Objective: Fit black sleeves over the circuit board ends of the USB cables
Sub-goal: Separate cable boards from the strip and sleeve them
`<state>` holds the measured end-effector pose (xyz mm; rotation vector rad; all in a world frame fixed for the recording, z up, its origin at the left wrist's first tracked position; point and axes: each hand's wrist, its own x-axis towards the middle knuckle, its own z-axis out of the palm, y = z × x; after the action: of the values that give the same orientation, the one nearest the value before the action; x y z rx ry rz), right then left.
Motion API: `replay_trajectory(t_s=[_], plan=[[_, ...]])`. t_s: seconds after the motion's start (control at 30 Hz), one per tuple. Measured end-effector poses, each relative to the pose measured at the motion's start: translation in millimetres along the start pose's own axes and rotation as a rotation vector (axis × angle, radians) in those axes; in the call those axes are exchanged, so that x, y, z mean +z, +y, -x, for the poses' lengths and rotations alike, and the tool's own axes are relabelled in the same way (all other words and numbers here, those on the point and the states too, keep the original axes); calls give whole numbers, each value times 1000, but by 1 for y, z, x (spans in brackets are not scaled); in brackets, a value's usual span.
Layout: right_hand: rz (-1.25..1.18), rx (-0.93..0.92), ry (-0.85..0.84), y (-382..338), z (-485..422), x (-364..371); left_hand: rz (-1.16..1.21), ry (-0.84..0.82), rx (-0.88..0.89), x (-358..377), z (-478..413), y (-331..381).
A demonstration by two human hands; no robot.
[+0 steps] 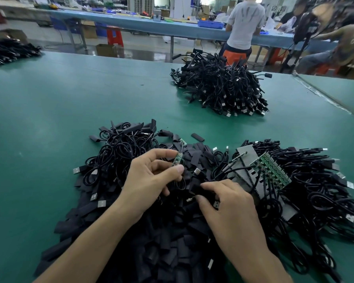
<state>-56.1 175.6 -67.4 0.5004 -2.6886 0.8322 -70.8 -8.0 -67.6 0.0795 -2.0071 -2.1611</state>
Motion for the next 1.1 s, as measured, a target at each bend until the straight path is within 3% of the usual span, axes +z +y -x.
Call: replay_trajectory(t_s=[0.17, 0.27, 0.37, 0.8, 1.0, 1.1], plan=[[72, -155, 13, -12, 2, -4, 34, 86, 48, 0, -2, 0], [123, -243, -207, -22, 4, -4, 24, 88, 76, 1, -2, 0], [179, -166, -404, -23, 7, 4, 1, 81, 83, 1, 0, 0], [95, -228, -60, -23, 11, 15, 32, 104, 63, 2, 3, 5], [-283, -44, 192, -14, 3, 4, 7, 17, 43, 3, 5, 8], [-488, 93, 209, -9, -1, 3, 1, -104, 39, 2, 8, 10]])
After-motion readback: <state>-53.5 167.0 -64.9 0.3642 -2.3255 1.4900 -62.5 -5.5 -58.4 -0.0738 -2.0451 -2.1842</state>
